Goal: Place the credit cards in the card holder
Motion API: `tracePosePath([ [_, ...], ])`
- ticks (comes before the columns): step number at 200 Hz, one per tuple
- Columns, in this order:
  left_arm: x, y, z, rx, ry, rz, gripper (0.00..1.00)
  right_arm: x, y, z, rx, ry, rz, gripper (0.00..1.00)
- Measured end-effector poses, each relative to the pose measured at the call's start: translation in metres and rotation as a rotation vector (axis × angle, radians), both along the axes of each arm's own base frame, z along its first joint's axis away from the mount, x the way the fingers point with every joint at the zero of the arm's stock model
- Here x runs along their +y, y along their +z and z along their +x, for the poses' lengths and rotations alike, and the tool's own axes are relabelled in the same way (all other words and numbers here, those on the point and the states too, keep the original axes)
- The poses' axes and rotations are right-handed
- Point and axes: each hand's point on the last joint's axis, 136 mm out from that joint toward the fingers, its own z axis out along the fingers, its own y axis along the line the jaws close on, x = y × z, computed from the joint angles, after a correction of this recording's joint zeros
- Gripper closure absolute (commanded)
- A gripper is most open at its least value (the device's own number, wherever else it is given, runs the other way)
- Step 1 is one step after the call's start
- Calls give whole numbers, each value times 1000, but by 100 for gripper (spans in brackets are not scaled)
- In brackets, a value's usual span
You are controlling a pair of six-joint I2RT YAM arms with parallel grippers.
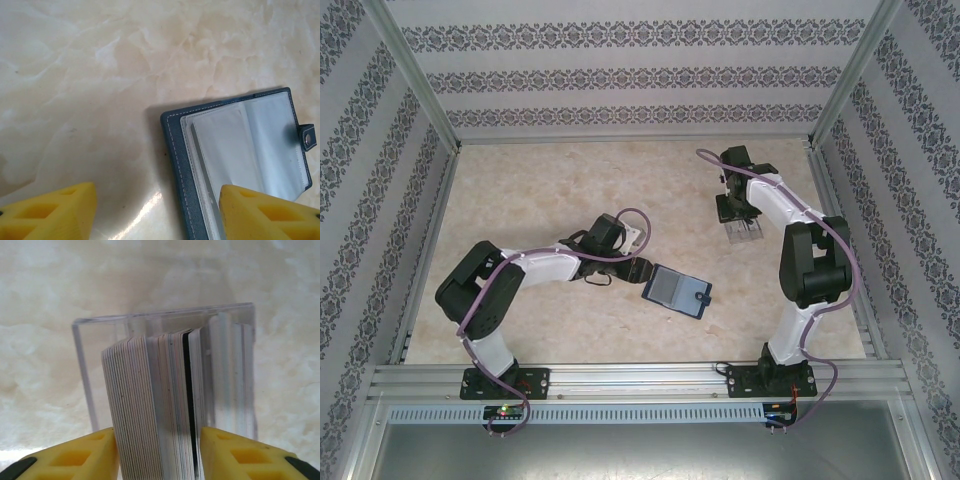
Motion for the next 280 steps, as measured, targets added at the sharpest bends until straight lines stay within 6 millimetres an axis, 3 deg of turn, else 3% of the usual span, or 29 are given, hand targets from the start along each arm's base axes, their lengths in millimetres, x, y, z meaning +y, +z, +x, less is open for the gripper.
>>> tracePosePath([
  [36, 1, -10, -2, 23, -2, 14, 34, -3, 7, 0, -18, 17, -63, 57],
  [132, 2, -11, 0, 16, 8, 24, 34, -7, 14, 1, -37, 31, -152, 62],
  [155, 2, -11, 0, 16, 7, 24, 34, -6, 15, 1, -38, 43, -166, 68],
  [181, 2, -13, 0, 21, 7, 28, 34, -4, 16, 0, -42, 57, -171, 84],
  [222, 2, -14, 2, 25, 10, 35, 35, 0, 21, -2, -51, 68, -170, 96],
  [280, 2, -14, 2, 29, 11, 38, 35, 8, 39, -4, -97, 82, -159, 100],
])
